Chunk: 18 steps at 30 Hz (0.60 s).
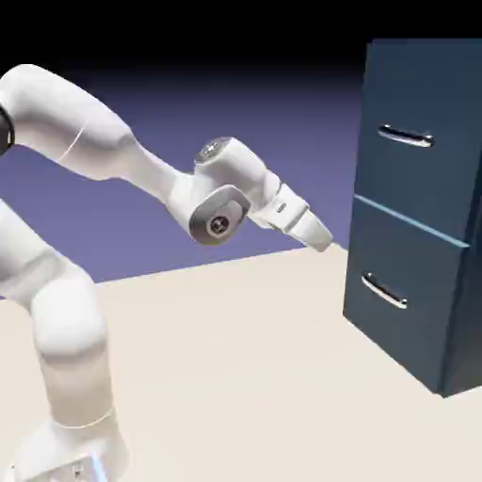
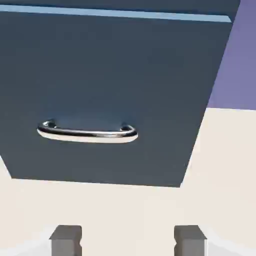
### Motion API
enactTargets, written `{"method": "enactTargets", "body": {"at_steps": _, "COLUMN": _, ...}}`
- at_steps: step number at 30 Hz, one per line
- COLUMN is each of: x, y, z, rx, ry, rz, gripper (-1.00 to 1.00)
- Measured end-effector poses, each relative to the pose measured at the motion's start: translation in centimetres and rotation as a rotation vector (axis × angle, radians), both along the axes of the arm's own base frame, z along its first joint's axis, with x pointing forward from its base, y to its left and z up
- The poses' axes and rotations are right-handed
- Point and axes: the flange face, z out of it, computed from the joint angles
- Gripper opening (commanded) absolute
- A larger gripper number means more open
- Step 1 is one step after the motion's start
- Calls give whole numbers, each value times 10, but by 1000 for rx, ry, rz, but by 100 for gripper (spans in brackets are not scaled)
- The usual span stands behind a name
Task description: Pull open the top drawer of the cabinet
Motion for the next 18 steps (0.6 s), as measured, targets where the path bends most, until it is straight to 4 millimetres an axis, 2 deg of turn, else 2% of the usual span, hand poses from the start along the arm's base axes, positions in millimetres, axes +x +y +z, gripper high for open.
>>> {"method": "enactTargets", "body": {"at_steps": 9, "x": 18, "y": -23, "z": 54, "rx": 147, "ry": -115, "rz": -179, "gripper": 0}}
{"method": "enactTargets", "body": {"at_steps": 18, "x": 31, "y": -32, "z": 95, "rx": 316, "ry": -230, "rz": -313, "gripper": 0}}
